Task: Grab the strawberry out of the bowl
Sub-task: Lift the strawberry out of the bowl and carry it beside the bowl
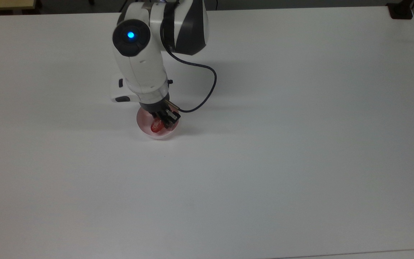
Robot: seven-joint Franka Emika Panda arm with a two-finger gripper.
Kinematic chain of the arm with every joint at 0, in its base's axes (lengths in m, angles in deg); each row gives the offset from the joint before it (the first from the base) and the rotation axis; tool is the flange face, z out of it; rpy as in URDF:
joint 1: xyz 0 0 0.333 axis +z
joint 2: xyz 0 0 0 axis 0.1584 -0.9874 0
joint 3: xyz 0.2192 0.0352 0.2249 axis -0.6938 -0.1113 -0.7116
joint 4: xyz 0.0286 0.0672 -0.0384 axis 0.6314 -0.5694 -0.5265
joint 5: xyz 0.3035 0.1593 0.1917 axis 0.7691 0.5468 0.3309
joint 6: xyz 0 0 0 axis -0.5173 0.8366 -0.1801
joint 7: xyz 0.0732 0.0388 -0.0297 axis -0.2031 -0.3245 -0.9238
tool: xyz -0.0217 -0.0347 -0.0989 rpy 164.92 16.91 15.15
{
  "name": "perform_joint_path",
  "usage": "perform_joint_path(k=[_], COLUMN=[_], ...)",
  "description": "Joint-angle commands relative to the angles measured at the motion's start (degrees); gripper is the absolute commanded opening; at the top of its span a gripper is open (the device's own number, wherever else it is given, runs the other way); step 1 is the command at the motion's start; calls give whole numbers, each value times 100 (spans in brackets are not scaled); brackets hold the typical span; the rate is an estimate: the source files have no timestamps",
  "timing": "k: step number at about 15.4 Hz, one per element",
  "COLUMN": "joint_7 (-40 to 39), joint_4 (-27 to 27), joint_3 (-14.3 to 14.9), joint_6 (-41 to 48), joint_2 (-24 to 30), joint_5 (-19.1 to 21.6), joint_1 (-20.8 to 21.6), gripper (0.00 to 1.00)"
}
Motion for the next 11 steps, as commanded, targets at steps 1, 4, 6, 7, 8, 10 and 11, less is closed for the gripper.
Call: perform_joint_path(k=[1, 4, 6, 7, 8, 10, 11], joint_7=[-705, -1811, -2742, -3199, -3604, -4282, -4589], joint_4=[-102, -93, -93, -102, -102, -93, -67], joint_3=[5, 5, 14, 14, 14, 40, 49], joint_6=[800, 1364, 1532, 1532, 1515, 1401, 1287], joint_2=[710, 1010, 1019, 1002, 958, 792, 721], joint_5=[107, 55, -7, -112, -261, -508, -569], joint_1=[-273, -572, -826, -967, -1081, -1301, -1372], gripper=[30, 30, 30, 30, 30, 30, 31])
